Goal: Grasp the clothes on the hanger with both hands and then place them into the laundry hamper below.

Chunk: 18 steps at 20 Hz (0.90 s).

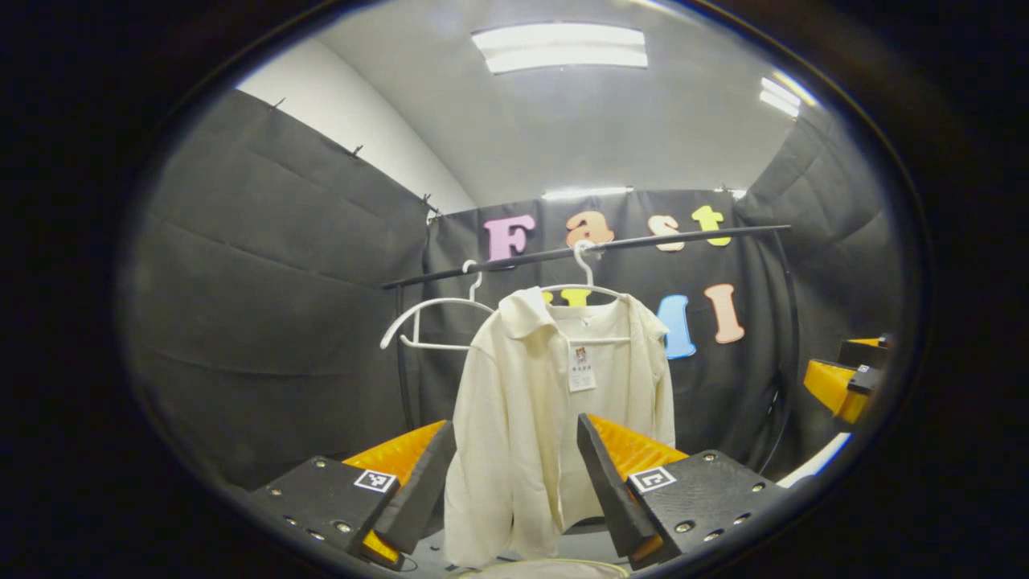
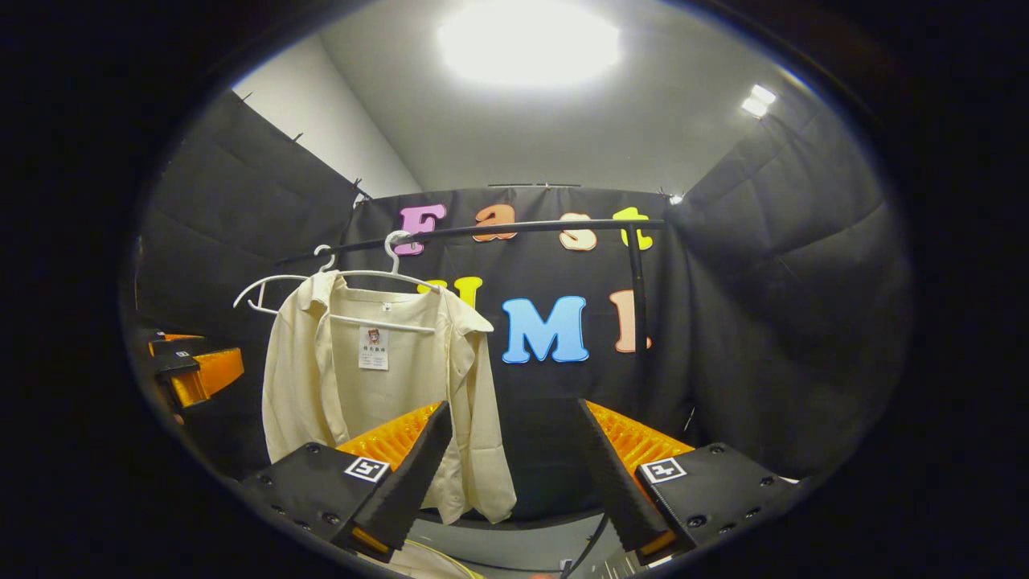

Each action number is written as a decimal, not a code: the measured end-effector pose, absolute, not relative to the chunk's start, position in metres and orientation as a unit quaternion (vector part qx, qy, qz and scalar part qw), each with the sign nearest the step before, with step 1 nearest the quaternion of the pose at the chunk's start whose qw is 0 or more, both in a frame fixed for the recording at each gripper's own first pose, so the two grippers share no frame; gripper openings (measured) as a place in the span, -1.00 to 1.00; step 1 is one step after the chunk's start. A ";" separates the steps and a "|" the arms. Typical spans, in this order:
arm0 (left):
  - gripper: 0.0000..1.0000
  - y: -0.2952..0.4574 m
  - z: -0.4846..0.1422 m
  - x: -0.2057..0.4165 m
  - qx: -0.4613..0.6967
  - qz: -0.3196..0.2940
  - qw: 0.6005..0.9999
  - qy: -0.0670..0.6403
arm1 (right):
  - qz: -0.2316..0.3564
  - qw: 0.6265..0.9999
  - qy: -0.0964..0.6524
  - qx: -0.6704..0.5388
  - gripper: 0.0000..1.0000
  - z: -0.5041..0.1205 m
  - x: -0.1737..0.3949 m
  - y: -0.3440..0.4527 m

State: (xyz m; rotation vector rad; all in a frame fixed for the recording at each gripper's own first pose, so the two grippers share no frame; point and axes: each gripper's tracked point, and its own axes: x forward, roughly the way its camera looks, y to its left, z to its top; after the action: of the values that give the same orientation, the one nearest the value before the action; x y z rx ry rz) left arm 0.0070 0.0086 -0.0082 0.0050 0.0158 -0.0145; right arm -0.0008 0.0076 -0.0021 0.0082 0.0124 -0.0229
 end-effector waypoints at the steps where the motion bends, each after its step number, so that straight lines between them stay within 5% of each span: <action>1: 0.75 0.009 -0.007 0.005 0.003 -0.009 1.000 0.008 | -0.013 1.000 0.007 0.005 0.94 -0.002 -0.002 0.008; 9: 0.75 0.007 -0.005 0.022 0.001 -0.031 1.000 0.004 | -0.019 1.000 0.007 0.017 0.93 0.003 0.001 0.023; 18: 0.75 -0.014 0.021 0.052 0.010 -0.019 1.000 -0.018 | 0.036 0.998 0.004 0.045 0.95 0.015 0.069 0.039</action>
State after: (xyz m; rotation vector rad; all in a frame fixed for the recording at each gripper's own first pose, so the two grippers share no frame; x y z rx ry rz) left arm 0.0525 -0.0137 0.0212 0.0201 -0.0355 -0.0374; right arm 0.0693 0.0389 0.0151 0.0896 0.0087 0.0713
